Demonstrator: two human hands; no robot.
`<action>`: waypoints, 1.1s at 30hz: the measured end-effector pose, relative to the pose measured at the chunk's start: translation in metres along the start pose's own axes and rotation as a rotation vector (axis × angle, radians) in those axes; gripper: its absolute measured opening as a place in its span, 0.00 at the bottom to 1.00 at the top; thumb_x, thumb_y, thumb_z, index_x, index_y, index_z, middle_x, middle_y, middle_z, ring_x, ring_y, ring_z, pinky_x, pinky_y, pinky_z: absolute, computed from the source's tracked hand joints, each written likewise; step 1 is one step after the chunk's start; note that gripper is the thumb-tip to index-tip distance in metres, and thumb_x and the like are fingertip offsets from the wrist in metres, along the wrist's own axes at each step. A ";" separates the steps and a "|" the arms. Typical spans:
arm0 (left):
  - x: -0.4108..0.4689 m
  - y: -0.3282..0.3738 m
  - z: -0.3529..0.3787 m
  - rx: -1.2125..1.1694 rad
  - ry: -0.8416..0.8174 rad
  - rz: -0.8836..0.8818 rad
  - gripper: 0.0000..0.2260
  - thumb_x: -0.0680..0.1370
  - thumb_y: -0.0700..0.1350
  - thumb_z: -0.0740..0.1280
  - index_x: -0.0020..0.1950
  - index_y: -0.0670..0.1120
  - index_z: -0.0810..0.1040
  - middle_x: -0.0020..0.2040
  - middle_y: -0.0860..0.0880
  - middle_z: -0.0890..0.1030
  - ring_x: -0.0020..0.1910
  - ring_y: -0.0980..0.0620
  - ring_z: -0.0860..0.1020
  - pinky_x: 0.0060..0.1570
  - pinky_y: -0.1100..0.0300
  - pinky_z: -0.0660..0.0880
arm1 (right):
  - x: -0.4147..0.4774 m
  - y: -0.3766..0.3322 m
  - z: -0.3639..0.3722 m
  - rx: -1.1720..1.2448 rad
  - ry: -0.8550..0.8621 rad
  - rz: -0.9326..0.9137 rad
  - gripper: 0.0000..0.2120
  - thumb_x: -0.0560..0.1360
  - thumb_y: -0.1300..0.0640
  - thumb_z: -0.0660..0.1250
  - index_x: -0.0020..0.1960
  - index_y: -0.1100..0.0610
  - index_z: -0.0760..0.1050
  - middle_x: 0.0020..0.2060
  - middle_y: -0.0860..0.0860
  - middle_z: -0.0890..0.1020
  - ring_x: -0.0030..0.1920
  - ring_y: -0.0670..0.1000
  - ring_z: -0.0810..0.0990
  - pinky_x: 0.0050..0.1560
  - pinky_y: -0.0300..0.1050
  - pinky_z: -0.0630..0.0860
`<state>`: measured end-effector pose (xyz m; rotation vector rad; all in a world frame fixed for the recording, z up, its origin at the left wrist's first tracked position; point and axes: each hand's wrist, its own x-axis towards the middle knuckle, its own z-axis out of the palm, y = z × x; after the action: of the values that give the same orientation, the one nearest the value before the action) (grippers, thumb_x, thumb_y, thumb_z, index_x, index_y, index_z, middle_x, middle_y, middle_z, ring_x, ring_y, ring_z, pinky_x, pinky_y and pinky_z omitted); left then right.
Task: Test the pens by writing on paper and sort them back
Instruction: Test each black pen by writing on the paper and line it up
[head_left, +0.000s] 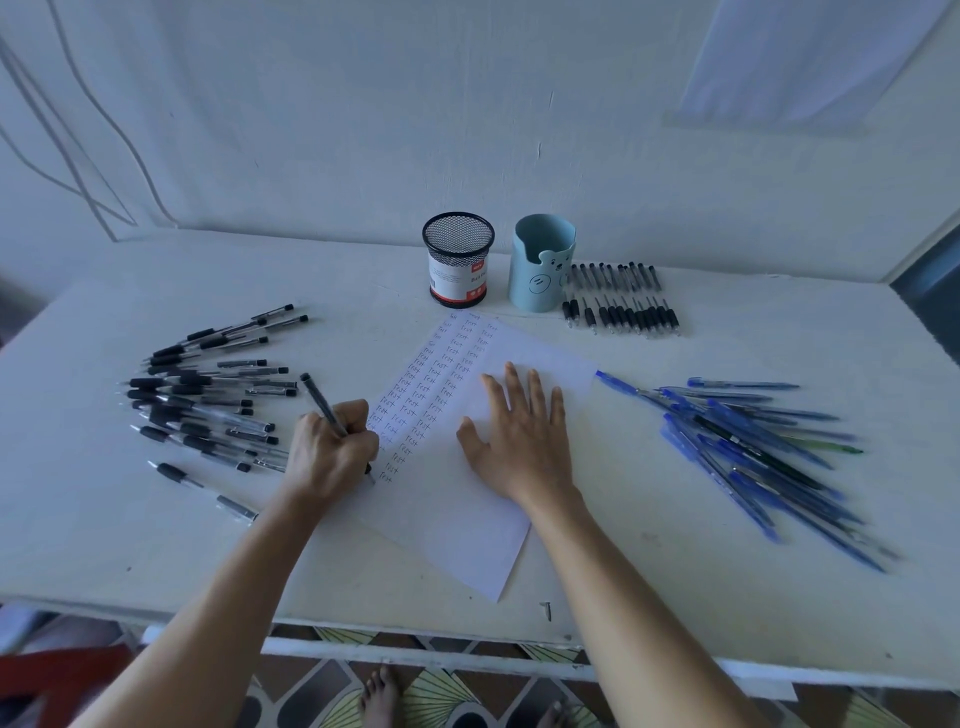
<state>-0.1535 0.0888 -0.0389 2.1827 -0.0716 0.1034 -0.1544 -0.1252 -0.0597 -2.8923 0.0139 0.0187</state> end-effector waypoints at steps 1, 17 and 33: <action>0.000 0.000 0.000 -0.003 0.002 -0.004 0.11 0.59 0.40 0.62 0.29 0.44 0.58 0.25 0.53 0.59 0.26 0.54 0.59 0.23 0.61 0.54 | 0.000 0.000 0.000 0.001 0.000 0.002 0.32 0.80 0.39 0.51 0.80 0.50 0.52 0.81 0.53 0.49 0.80 0.57 0.44 0.77 0.60 0.39; -0.003 0.005 0.001 0.005 -0.029 0.031 0.09 0.59 0.39 0.61 0.28 0.47 0.59 0.24 0.55 0.58 0.24 0.56 0.59 0.22 0.65 0.53 | -0.001 0.000 0.000 0.020 0.011 0.005 0.34 0.78 0.38 0.48 0.80 0.50 0.52 0.81 0.53 0.50 0.80 0.57 0.44 0.77 0.60 0.39; -0.005 0.006 0.004 -0.029 -0.027 0.014 0.12 0.60 0.39 0.61 0.30 0.44 0.56 0.26 0.53 0.58 0.27 0.55 0.57 0.25 0.61 0.53 | -0.002 -0.002 -0.003 0.040 0.001 0.009 0.31 0.80 0.40 0.52 0.80 0.50 0.52 0.81 0.52 0.48 0.80 0.56 0.43 0.77 0.59 0.38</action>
<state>-0.1588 0.0819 -0.0374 2.1553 -0.1037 0.0806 -0.1560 -0.1243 -0.0561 -2.8520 0.0266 0.0179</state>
